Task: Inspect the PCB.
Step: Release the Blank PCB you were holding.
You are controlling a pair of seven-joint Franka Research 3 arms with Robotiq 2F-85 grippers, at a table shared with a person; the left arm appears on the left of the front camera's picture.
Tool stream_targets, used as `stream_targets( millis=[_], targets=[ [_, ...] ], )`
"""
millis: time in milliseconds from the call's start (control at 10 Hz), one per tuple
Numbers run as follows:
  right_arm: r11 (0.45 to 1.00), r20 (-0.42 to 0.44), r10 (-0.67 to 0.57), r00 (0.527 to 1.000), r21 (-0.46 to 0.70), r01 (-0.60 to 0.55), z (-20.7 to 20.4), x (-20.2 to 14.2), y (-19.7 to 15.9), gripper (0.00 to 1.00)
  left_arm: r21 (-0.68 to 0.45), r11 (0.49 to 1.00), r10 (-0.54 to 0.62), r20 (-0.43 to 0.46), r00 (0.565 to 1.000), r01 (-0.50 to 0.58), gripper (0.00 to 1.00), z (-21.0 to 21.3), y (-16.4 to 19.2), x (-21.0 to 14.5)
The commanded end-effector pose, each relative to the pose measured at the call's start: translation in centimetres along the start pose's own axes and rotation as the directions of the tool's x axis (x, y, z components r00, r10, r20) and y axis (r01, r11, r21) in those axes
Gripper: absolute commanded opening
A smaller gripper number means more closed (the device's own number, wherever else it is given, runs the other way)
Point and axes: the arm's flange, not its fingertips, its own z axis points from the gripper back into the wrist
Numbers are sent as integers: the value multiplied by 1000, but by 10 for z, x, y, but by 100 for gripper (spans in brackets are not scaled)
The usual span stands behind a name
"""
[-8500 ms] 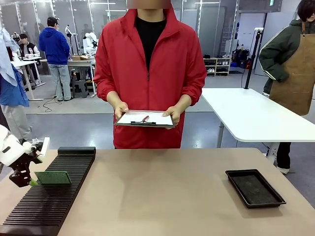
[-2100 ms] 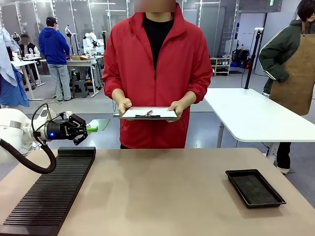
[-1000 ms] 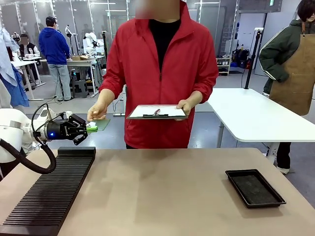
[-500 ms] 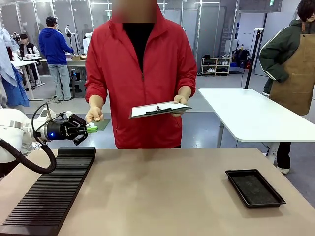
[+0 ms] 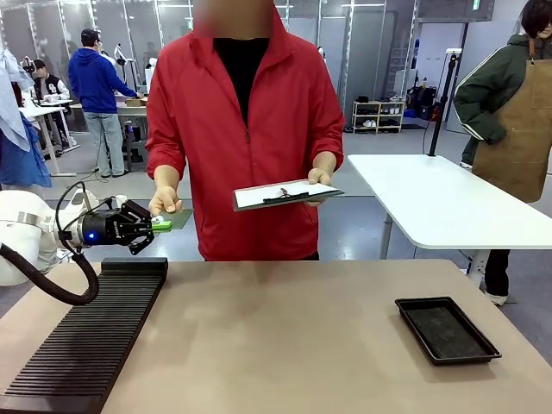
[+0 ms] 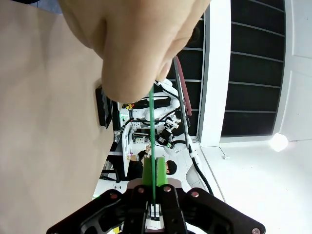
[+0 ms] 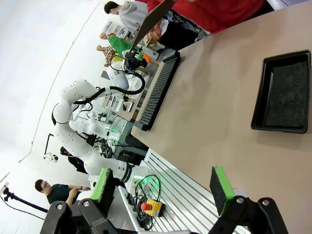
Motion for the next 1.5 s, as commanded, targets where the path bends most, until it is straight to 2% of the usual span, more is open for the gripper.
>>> stream_targets(
  millis=[0,100,400,600,800,900,1000,1400],
  targets=[
    [1000,7,8,1000,8,-8,1,0,0,100,0,1000,0,0,1000,0,21,0,0,0],
    [1000,7,8,1000,8,-8,1,0,0,100,-4,1000,2,-25,1000,-2,33,0,0,-1],
    [1000,7,8,1000,8,-8,1,0,0,100,4,1000,6,-26,1000,-6,76,1,-1,-1],
    [1000,7,8,1000,8,-8,1,0,0,100,11,1000,11,-32,999,-10,100,1,2,-1],
    [1000,7,8,1000,8,-8,1,0,0,100,13,1000,14,-36,999,-13,100,1,4,-1],
    [1000,7,8,1000,8,-8,1,0,0,100,13,1000,12,-36,999,-12,94,2,4,-1],
    [1000,7,8,1000,8,-8,1,0,0,100,12,1000,14,-35,999,-13,100,2,5,-1],
    [1000,7,8,1000,8,-8,1,0,0,100,12,1000,7,-13,1000,-7,100,2,4,-2]
  ],
)
